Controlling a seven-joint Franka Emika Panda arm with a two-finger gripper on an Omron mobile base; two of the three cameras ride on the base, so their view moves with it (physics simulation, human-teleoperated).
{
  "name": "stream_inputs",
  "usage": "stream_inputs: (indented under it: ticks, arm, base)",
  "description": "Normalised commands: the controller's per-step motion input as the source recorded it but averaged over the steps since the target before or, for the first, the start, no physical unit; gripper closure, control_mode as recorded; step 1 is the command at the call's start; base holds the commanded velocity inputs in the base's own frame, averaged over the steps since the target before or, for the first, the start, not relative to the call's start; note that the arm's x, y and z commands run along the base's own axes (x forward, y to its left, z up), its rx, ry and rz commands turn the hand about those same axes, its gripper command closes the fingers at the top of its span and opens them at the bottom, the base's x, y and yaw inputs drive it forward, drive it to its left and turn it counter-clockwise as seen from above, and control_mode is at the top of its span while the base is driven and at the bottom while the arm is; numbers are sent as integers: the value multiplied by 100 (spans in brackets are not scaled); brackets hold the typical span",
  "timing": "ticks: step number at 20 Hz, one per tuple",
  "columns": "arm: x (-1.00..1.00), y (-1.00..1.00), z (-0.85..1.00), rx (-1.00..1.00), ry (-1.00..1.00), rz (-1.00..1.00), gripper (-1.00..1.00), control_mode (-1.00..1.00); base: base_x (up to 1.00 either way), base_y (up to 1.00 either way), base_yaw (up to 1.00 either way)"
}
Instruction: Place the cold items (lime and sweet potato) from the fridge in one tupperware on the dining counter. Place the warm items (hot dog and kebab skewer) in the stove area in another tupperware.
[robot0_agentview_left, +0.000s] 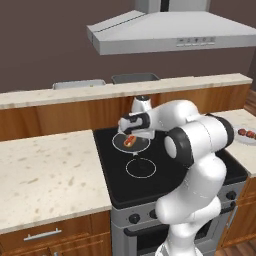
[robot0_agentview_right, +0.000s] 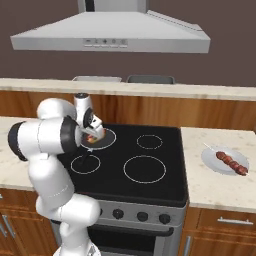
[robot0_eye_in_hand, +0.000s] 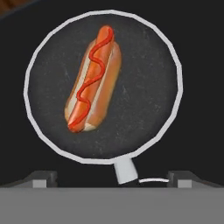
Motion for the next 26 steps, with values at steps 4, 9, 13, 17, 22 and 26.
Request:
stream_inputs:
  ticks: [4,9,13,17,22,26]
  arm:
    - [37,0,-25,1,2,0,-100,-100]
    - [33,0,-28,2,0,0,-100,-100]
    - [30,0,-30,1,0,0,-100,-100]
    - [32,0,-23,2,0,0,-100,-100]
    - [33,0,-21,2,0,0,-100,-100]
    - [19,0,-29,0,4,0,-100,-100]
  base:
    - [0,0,0]
    - [0,0,0]
    - [0,0,0]
    - [0,0,0]
    - [0,0,0]
    - [0,0,0]
